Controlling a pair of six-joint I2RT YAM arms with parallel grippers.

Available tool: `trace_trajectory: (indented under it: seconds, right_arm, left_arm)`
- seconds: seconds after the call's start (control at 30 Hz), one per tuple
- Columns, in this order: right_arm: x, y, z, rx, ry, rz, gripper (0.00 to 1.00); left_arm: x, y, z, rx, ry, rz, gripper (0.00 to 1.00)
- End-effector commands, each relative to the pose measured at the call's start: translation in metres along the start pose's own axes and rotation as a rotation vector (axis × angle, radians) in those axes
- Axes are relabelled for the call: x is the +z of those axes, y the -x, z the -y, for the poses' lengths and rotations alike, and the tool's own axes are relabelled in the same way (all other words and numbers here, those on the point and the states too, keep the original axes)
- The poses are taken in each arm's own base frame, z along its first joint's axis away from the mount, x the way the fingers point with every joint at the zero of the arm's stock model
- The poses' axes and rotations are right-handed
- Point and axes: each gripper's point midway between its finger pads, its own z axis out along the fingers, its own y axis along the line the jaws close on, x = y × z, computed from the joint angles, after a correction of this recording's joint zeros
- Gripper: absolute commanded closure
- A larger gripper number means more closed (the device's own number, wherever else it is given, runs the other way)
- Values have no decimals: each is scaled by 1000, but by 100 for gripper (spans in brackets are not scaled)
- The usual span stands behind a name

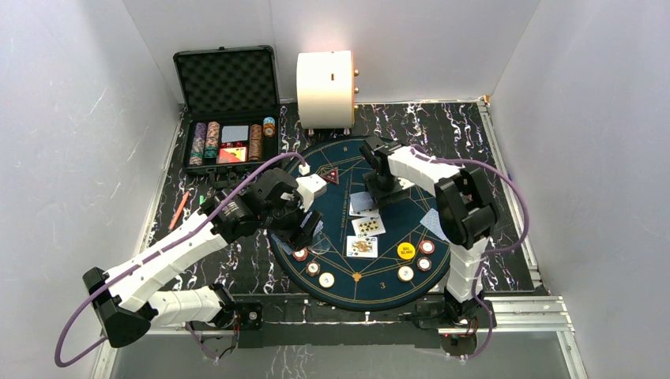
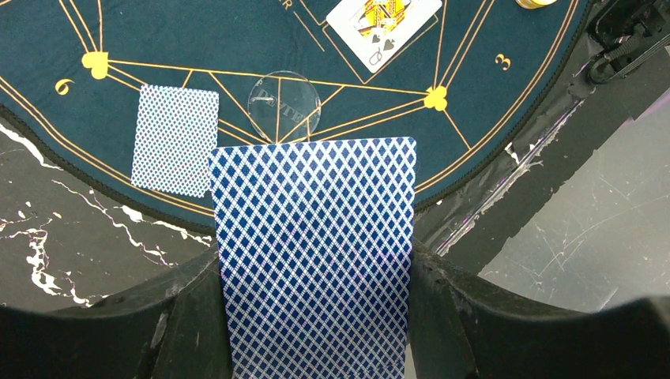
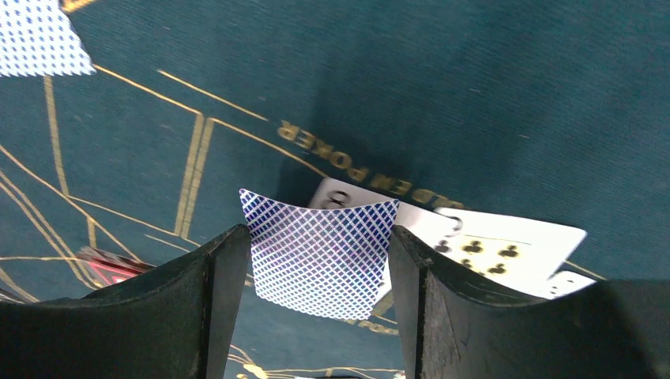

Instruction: Distribute texas hold em gaming equipment

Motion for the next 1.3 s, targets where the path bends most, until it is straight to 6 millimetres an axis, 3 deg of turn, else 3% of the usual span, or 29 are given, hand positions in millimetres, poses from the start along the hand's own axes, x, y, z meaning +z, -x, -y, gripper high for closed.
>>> trace_trajectory:
  seconds: [0.0, 0.2, 0.47, 1.27]
  right_arm:
    - [-2, 11, -24, 43, -3, 19, 29]
    - [-1, 13, -42, 88, 3, 13, 29]
    - [3, 8, -38, 147, -33, -19, 28]
    - [11, 13, -57, 239, 23, -26, 24]
  left_arm:
    - [-7, 5, 5, 6, -24, 42, 100]
    - [-7, 2, 5, 14, -24, 39, 100]
    - [-6, 2, 5, 25, -28, 40, 100]
    - [-8, -1, 6, 21, -37, 40, 100]
